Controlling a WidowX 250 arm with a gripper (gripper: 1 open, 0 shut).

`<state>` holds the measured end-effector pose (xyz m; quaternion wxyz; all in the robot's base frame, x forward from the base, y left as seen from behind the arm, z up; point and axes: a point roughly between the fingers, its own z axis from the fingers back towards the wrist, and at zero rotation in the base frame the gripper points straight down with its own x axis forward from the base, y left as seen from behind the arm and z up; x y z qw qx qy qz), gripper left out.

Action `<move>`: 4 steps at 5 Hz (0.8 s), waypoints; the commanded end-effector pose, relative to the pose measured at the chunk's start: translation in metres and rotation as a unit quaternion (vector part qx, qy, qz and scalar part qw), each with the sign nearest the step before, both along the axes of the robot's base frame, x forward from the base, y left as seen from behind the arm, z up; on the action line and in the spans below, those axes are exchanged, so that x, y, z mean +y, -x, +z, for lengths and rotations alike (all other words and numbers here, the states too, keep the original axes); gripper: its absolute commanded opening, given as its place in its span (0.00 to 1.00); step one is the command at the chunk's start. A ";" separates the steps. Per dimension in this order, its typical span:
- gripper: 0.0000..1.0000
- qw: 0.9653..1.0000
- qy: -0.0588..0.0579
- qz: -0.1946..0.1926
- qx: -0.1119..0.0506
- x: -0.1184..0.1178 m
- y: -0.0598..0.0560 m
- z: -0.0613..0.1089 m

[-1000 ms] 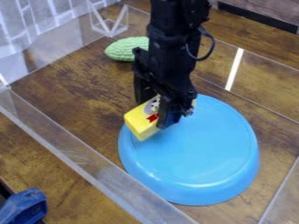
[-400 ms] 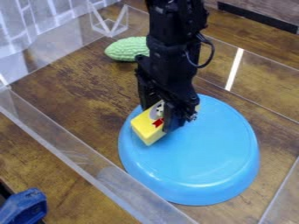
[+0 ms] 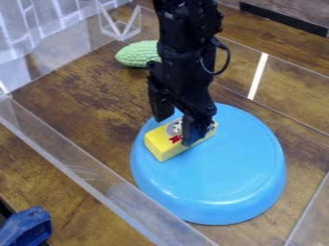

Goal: Remove the yellow brick from inside the blue tray and put it on the table

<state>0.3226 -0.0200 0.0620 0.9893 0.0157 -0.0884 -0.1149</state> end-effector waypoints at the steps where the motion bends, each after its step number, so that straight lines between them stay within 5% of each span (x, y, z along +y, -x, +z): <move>1: 1.00 0.999 0.003 0.010 -0.031 0.007 -0.006 0.008; 3: 1.00 0.999 0.002 0.005 -0.034 0.006 -0.009 -0.016; 4: 0.00 0.999 0.002 0.002 -0.034 0.006 -0.009 -0.023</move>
